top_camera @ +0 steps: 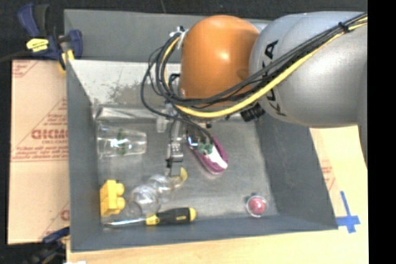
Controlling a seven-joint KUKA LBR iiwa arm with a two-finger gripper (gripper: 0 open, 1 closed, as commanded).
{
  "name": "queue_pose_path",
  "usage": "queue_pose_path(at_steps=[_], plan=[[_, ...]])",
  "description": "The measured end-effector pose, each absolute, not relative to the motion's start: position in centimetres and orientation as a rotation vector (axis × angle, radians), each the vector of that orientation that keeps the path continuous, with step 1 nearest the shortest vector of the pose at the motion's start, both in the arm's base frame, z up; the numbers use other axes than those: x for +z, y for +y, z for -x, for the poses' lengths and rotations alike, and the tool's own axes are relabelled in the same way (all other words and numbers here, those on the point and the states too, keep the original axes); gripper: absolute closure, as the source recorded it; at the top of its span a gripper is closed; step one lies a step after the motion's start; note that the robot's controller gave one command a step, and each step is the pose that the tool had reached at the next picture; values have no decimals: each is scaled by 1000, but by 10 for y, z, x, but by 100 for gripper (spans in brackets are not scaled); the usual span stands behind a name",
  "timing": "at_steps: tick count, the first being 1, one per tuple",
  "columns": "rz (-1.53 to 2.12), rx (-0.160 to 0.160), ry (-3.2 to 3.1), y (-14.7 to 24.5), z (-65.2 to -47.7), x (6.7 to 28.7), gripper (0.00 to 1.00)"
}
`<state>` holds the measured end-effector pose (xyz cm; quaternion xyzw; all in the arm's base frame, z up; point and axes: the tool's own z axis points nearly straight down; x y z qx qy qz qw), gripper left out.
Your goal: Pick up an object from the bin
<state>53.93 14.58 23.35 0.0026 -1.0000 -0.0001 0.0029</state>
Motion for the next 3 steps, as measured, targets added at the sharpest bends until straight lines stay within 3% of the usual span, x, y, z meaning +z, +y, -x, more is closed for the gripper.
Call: queue_pose_path(at_steps=[1, 2, 3], plan=[[-1, -2, -3144, 145, -541, 238, 0], [-153, -1, -3143, 127, -514, 149, 0], [-218, -2, -3143, 124, -496, 143, 0]])
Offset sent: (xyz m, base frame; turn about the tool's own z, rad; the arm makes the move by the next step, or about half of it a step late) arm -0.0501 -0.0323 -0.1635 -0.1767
